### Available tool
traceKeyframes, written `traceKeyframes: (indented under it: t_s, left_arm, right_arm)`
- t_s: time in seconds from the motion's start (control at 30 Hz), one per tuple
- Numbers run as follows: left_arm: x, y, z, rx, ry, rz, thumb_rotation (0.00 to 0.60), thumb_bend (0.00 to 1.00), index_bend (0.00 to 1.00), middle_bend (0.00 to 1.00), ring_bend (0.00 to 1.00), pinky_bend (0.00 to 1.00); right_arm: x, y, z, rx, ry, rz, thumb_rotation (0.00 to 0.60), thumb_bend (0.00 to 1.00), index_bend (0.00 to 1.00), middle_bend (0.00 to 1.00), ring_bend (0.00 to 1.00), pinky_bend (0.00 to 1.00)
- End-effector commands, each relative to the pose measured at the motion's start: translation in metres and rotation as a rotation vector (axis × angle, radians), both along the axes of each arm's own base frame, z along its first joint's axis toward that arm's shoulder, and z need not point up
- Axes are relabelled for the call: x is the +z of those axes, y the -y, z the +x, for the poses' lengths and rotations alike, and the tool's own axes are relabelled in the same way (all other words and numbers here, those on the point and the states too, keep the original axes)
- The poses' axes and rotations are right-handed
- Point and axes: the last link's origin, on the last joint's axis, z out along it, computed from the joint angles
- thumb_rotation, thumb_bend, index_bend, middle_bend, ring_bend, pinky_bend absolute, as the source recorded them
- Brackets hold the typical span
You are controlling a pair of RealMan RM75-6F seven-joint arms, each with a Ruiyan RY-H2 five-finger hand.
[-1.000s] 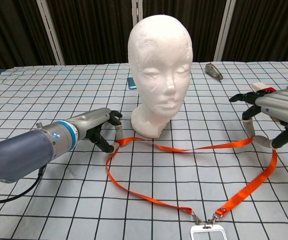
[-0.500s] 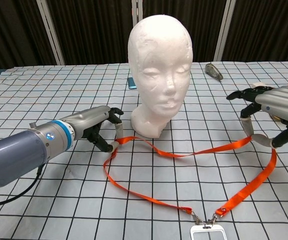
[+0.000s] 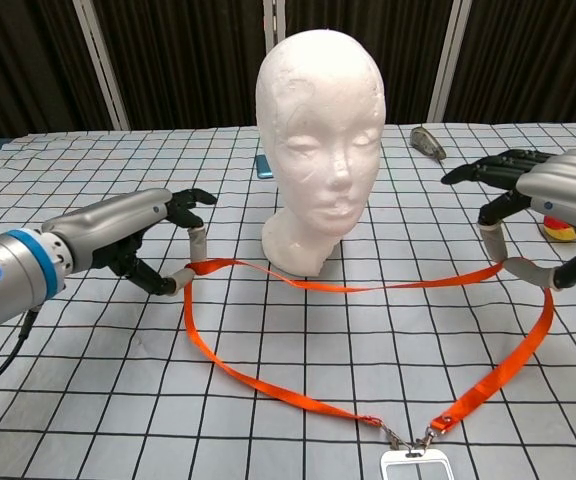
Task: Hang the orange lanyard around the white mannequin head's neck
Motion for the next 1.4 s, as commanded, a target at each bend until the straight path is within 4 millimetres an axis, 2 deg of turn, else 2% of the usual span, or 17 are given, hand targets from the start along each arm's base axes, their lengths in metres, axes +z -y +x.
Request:
traceKeyframes:
  t_s: [0.03, 0.27, 0.53, 0.87, 1.1, 1.4]
  left_arm:
    - [0.014, 0.010, -0.005, -0.027, 0.011, 0.025, 0.600, 0.61, 0.70, 0.00, 0.00, 0.00]
    - [0.045, 0.016, 0.000, -0.087, 0.043, 0.102, 0.600, 0.61, 0.71, 0.00, 0.00, 0.00]
    - [0.073, 0.007, 0.006, -0.145, 0.117, 0.175, 0.600, 0.61, 0.73, 0.00, 0.00, 0.00]
    - [0.104, -0.011, 0.021, -0.170, 0.217, 0.243, 0.600, 0.61, 0.75, 0.00, 0.00, 0.00]
    - [0.113, -0.025, 0.031, -0.120, 0.216, 0.244, 0.600, 0.61, 0.77, 0.00, 0.00, 0.00]
    - [0.117, -0.049, 0.058, -0.064, 0.207, 0.223, 0.600, 0.61, 0.77, 0.00, 0.00, 0.00]
  right_arm:
    - [0.006, -0.003, 0.002, 0.047, 0.001, -0.019, 0.600, 0.48, 0.74, 0.06, 0.00, 0.00]
    - [0.016, -0.007, 0.017, 0.128, 0.055, -0.067, 0.600, 0.48, 0.74, 0.06, 0.00, 0.00]
    - [0.032, -0.004, 0.042, 0.178, 0.135, -0.110, 0.600, 0.48, 0.74, 0.06, 0.00, 0.00]
    - [0.055, 0.005, 0.067, 0.159, 0.273, -0.161, 0.600, 0.48, 0.75, 0.06, 0.00, 0.00]
    - [0.066, 0.011, 0.078, 0.108, 0.351, -0.184, 0.600, 0.48, 0.75, 0.06, 0.00, 0.00]
    - [0.077, 0.026, 0.097, -0.003, 0.470, -0.183, 0.600, 0.48, 0.75, 0.06, 0.00, 0.00]
